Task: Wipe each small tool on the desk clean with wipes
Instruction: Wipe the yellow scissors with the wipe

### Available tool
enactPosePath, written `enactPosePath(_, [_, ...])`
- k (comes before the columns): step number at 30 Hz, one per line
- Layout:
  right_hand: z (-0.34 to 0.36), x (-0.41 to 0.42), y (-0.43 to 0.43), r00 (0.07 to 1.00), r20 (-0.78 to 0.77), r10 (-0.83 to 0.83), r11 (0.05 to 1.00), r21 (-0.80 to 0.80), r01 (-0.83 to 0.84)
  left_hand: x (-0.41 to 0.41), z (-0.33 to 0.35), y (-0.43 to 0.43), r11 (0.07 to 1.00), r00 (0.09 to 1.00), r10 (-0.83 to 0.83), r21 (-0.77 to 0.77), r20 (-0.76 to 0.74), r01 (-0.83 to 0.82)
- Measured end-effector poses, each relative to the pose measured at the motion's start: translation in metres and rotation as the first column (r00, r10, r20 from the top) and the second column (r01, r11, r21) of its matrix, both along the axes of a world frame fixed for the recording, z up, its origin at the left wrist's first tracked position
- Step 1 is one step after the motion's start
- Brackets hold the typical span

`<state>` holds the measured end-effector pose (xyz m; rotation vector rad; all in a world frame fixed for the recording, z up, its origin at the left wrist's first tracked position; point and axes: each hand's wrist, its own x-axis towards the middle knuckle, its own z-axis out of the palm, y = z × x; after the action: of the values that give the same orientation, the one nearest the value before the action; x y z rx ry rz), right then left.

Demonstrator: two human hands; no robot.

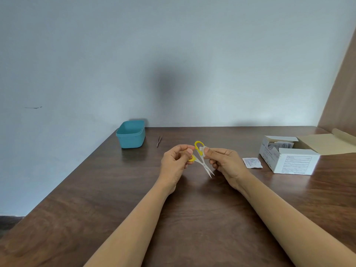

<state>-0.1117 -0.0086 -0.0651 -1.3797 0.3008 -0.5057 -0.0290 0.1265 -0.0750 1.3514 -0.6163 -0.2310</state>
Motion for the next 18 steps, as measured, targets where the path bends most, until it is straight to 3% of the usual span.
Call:
enactPosePath(13, [0.0036,-0.0017,-0.0007,0.972,-0.198,0.13,0.955,-0.238,-0.176,0.0049,-0.0027,0.0011,0.996,0.997,0.082,-0.028,-0.002,-0.082])
enactPosePath(18, [0.0083,-0.0038,-0.0009,0.951,-0.244,0.188,0.94,-0.235,-0.246,0.003,0.0005,0.0022,0.993,0.994,0.106,-0.06,0.007,-0.106])
